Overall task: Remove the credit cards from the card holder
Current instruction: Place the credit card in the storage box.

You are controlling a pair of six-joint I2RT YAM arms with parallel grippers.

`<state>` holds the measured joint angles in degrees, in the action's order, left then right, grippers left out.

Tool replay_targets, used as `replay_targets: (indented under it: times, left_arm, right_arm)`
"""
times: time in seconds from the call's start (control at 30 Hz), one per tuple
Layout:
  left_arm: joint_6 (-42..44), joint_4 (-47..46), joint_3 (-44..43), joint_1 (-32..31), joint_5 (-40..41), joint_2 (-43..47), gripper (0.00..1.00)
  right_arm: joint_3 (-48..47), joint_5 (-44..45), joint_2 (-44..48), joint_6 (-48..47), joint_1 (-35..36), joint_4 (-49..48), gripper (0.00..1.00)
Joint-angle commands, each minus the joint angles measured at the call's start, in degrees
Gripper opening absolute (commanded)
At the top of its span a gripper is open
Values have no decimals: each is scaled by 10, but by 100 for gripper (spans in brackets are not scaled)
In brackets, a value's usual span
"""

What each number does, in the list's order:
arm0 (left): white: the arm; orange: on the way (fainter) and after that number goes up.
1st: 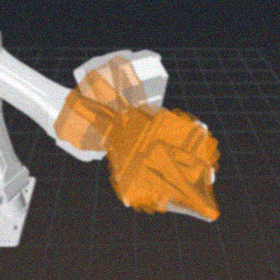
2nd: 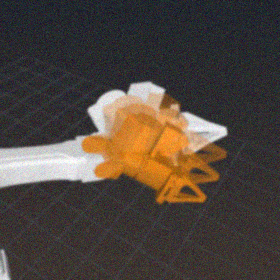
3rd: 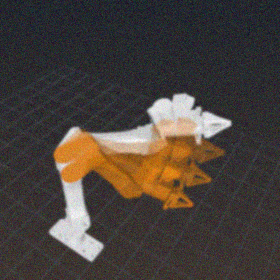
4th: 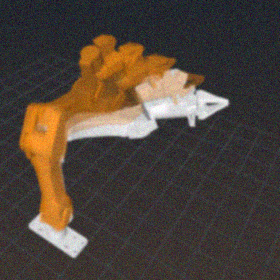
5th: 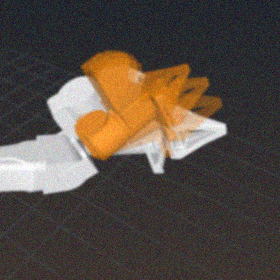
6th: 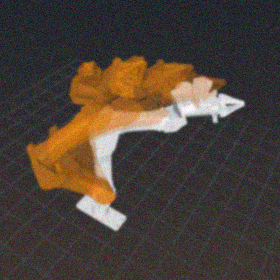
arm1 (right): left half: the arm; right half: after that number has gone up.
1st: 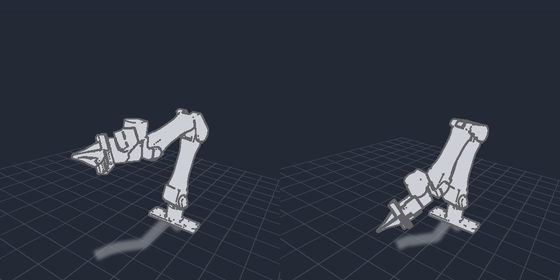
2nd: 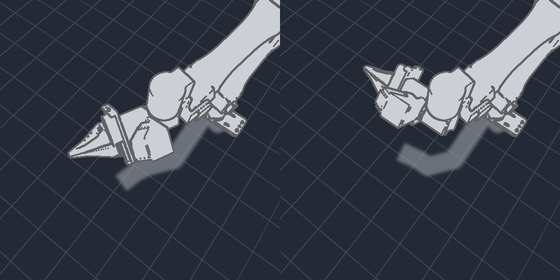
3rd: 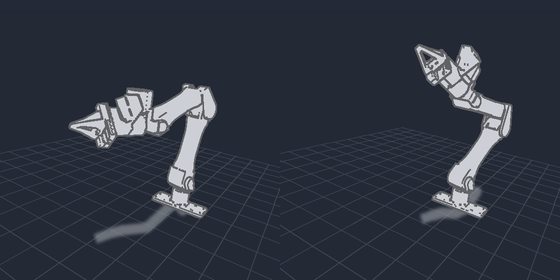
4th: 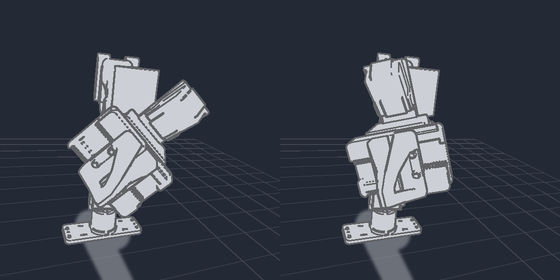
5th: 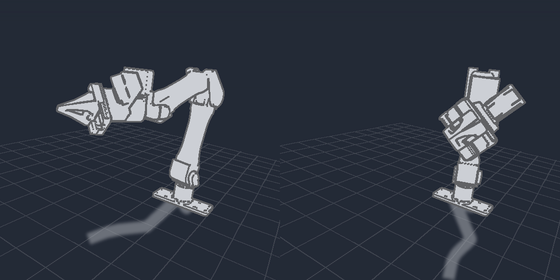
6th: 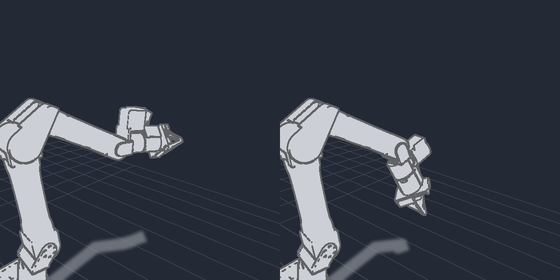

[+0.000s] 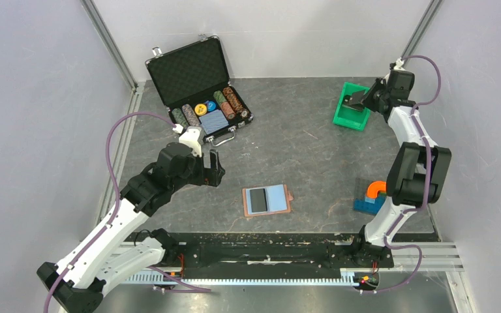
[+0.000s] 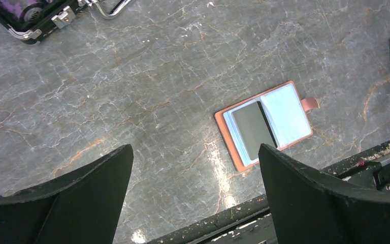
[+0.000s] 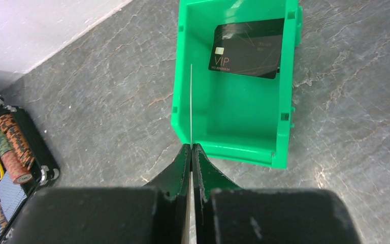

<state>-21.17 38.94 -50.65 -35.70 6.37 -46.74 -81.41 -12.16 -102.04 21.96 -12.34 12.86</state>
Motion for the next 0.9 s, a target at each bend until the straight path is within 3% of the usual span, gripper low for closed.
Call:
replay_targets:
  times: [0.0,0.27,0.87]
  left_arm:
    - [43,-3,1,0,39,16,100]
    - [45,-5,1,1,57,15,100]
    - [44,-7,3,1,68,12,100]
  right_arm:
    - [-50,8,-43,16,1,-50,0]
    - [-117,3,-142,33,-1,-61,0]
    - [-190,-38,-249,72,-19,-101,0]
